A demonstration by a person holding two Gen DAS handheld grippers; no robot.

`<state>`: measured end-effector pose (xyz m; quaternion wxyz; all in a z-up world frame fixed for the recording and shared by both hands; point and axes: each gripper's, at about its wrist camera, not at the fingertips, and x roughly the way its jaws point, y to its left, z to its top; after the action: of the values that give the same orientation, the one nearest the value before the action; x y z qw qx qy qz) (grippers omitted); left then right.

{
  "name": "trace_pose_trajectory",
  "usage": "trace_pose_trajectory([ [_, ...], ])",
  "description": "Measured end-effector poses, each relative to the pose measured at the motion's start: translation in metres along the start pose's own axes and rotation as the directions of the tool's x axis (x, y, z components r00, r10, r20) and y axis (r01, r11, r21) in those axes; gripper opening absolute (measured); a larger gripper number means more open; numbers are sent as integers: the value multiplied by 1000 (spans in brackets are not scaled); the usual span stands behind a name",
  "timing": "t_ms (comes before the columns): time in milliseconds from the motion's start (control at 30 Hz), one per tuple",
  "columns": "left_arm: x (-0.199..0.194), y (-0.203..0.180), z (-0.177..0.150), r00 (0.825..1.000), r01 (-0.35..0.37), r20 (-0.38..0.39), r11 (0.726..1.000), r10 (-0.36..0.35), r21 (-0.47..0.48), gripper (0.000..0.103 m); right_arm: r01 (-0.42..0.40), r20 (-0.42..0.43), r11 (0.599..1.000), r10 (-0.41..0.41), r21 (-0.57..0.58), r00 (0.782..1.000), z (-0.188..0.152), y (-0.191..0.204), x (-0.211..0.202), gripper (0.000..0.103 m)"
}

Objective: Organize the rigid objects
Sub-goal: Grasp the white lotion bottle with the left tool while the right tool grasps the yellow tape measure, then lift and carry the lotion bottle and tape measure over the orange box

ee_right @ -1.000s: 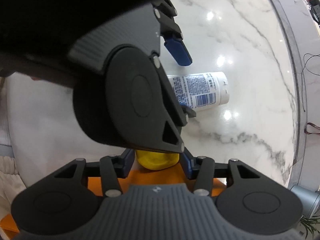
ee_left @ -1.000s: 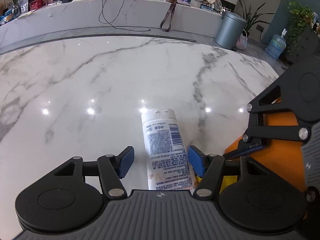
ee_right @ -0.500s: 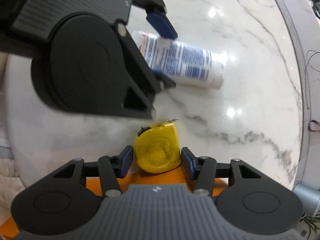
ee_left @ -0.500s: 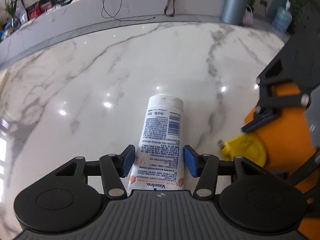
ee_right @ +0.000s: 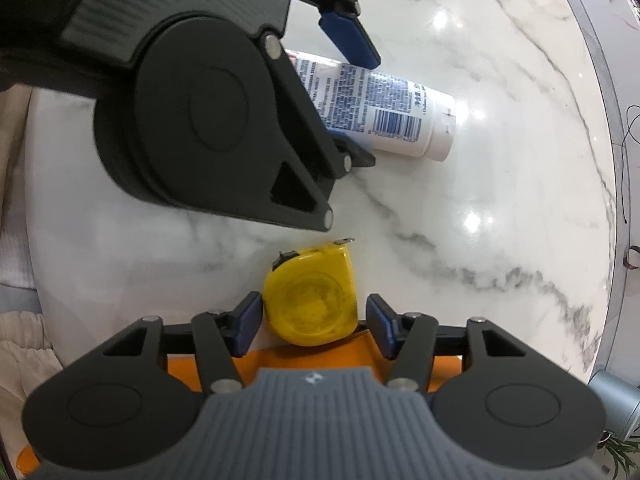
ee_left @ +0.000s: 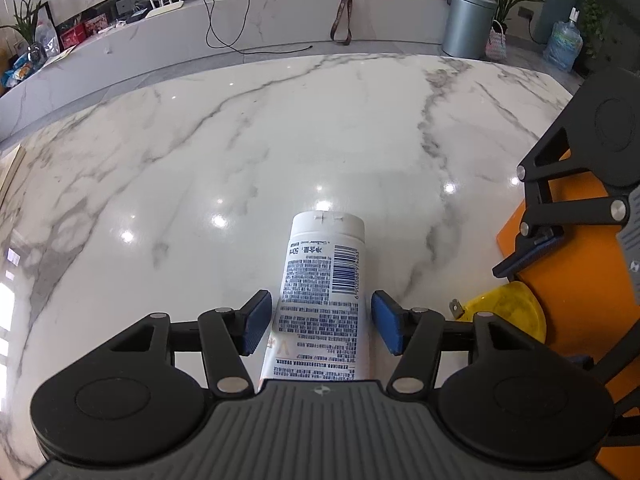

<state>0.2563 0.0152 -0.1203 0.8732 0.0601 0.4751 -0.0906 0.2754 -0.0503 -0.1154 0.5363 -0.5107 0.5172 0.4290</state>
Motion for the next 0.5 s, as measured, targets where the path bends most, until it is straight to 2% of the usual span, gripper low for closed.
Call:
trace_pose_trajectory([
  [100, -2, 0, 0, 1000, 14, -6, 1000, -14, 11, 57, -4, -11, 1000, 4, 4, 1000, 2, 2, 1, 52],
  [367, -12, -1, -11, 996, 29, -84, 999, -26, 34, 56, -18, -22, 1000, 18, 7, 1000, 1, 17, 0, 52],
  [500, -15, 0, -16, 995, 35, -90, 999, -32, 33, 57, -25, -31, 1000, 26, 15, 999, 3, 23, -1, 52],
])
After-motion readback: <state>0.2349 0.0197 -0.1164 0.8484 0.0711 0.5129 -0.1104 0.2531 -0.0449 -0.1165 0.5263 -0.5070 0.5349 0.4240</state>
